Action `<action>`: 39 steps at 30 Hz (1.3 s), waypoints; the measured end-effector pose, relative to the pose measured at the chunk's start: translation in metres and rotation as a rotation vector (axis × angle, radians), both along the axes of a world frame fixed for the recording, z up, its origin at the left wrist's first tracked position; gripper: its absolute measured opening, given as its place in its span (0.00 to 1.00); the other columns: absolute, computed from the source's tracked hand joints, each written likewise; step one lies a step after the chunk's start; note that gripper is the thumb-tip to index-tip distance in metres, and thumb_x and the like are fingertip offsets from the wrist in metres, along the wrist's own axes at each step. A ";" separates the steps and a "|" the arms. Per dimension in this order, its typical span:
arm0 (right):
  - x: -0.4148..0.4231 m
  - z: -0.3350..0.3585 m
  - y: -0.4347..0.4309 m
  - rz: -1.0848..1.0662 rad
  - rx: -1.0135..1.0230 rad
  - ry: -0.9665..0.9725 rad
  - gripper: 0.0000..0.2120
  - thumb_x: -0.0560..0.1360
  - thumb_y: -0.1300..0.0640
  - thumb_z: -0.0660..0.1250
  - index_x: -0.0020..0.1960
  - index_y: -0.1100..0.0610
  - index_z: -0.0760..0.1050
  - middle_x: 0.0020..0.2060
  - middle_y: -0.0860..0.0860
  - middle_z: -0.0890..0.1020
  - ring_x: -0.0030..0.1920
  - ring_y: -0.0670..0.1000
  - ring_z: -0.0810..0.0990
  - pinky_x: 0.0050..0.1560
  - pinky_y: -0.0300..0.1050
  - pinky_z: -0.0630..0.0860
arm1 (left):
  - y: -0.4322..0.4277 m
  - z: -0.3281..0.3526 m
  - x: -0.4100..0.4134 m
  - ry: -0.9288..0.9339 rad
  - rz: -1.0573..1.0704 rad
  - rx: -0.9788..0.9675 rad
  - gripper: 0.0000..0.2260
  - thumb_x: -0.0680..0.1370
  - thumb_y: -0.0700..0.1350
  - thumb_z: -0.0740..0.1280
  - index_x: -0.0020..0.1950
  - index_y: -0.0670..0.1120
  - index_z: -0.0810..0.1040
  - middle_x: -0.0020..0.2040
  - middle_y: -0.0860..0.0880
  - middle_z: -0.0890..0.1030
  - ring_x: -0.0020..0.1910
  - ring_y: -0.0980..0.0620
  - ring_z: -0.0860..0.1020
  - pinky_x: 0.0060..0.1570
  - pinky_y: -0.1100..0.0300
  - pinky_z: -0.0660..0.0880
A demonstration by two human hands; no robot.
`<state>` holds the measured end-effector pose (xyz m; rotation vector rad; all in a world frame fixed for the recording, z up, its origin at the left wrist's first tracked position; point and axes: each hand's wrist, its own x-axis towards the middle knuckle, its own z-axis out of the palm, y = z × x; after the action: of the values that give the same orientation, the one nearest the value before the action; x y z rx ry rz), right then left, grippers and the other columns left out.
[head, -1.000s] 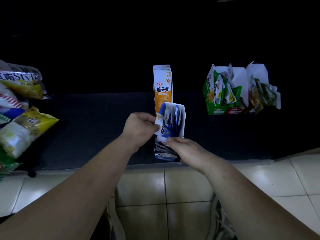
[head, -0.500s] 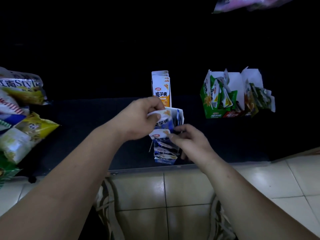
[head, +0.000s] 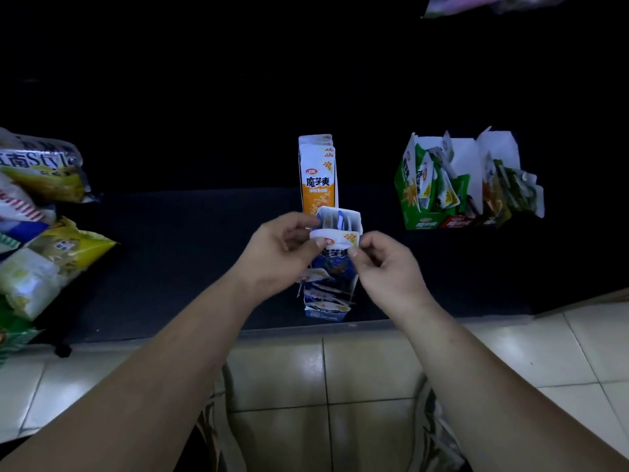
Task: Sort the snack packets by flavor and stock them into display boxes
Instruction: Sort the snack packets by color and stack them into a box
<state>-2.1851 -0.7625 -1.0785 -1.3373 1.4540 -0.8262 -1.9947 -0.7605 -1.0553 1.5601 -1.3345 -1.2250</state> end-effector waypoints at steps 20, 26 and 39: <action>-0.002 0.016 -0.005 0.121 0.318 0.104 0.13 0.77 0.65 0.63 0.49 0.52 0.85 0.38 0.45 0.83 0.39 0.45 0.78 0.32 0.34 0.70 | 0.017 -0.032 0.009 -0.216 -0.110 -0.102 0.08 0.83 0.51 0.67 0.48 0.50 0.81 0.37 0.44 0.80 0.32 0.50 0.75 0.33 0.50 0.75; -0.001 0.018 -0.002 0.124 0.172 -0.041 0.06 0.81 0.52 0.66 0.49 0.47 0.81 0.41 0.45 0.80 0.42 0.47 0.77 0.42 0.43 0.72 | 0.017 -0.039 -0.003 -0.343 -0.047 -0.104 0.15 0.83 0.59 0.63 0.40 0.54 0.79 0.29 0.51 0.76 0.28 0.53 0.73 0.31 0.50 0.75; -0.005 0.012 0.007 0.214 0.259 0.116 0.13 0.81 0.44 0.67 0.44 0.50 0.83 0.37 0.45 0.83 0.38 0.44 0.80 0.40 0.44 0.76 | 0.024 -0.025 0.007 -0.037 -0.105 0.115 0.12 0.83 0.47 0.68 0.47 0.42 0.87 0.44 0.43 0.87 0.43 0.50 0.85 0.42 0.57 0.81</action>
<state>-2.1897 -0.7557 -1.0669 -1.3299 1.4227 -0.4122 -1.9873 -0.7362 -1.0801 1.6162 -1.4063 -1.3645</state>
